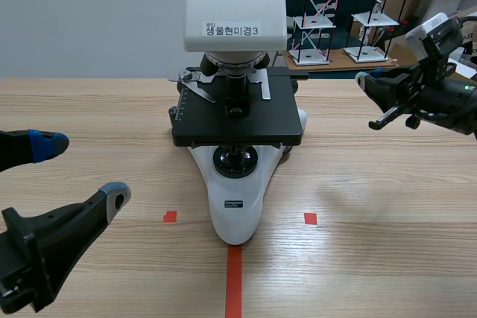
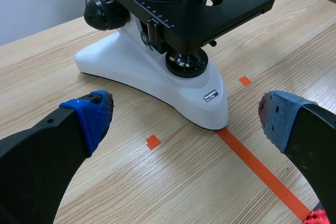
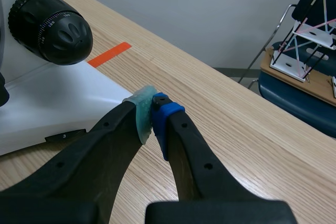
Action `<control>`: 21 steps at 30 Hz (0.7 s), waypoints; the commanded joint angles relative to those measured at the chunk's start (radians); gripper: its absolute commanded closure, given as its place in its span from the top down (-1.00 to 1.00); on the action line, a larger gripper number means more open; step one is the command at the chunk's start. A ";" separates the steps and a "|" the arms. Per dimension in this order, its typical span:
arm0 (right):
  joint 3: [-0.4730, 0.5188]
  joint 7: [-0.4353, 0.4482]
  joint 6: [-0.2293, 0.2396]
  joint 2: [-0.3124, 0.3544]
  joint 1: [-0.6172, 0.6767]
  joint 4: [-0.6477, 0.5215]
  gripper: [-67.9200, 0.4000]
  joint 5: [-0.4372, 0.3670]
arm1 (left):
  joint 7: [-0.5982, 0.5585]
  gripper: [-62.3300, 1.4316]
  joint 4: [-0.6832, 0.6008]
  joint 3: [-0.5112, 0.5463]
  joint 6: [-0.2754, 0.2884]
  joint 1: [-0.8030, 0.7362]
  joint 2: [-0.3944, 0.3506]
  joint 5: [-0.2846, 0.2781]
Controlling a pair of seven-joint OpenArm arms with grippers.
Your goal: Return to the home posture
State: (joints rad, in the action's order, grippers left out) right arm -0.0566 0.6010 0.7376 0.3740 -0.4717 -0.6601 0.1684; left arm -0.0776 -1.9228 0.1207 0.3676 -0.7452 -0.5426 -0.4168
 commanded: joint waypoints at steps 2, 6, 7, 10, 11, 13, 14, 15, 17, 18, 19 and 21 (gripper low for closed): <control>0.005 0.012 0.008 0.016 -0.021 -0.016 -0.99 -0.015 | -0.007 0.87 -0.004 0.004 0.001 -0.005 0.008 -0.010; 0.005 0.049 -0.013 0.020 -0.004 -0.017 -0.99 -0.015 | -0.007 0.87 -0.004 0.004 0.001 -0.005 0.008 -0.010; 0.005 0.066 -0.032 0.022 0.005 -0.017 -0.97 -0.015 | -0.007 0.87 -0.004 0.004 0.001 -0.005 0.008 -0.010; 0.005 0.094 -0.043 0.026 0.031 -0.018 -0.88 -0.019 | -0.007 0.87 -0.004 0.004 0.001 -0.005 0.008 -0.010; 0.005 0.106 -0.043 0.031 0.045 -0.019 -0.81 -0.019 | -0.007 0.87 -0.004 0.004 0.001 -0.005 0.008 -0.010; 0.005 0.137 -0.045 0.042 0.081 -0.028 -0.59 -0.023 | -0.008 0.87 -0.004 0.004 0.001 -0.005 0.008 -0.010; 0.005 0.156 -0.045 0.050 0.102 -0.037 -0.42 -0.026 | -0.007 0.87 -0.004 0.004 0.001 -0.005 0.008 -0.010; 0.005 0.177 -0.045 0.059 0.127 -0.046 -0.23 -0.030 | -0.007 0.87 -0.004 0.004 0.001 -0.005 0.008 -0.010; 0.005 0.200 -0.045 0.077 0.181 -0.068 0.11 -0.075 | -0.007 0.87 -0.004 0.004 0.001 -0.005 0.008 -0.010; 0.005 0.203 -0.045 0.086 0.209 -0.081 0.24 -0.108 | -0.007 0.87 -0.004 0.004 0.001 -0.005 0.008 -0.010; 0.007 0.203 -0.045 0.095 0.241 -0.099 0.36 -0.148 | -0.007 0.87 -0.004 0.004 0.001 -0.005 0.008 -0.010; 0.018 0.202 -0.045 0.109 0.303 -0.140 0.48 -0.201 | -0.007 0.87 -0.004 0.004 0.001 -0.005 0.008 -0.010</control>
State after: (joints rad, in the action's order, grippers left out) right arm -0.0544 0.7849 0.6922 0.4625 -0.1688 -0.7628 -0.0151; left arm -0.0776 -1.9228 0.1207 0.3676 -0.7452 -0.5426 -0.4171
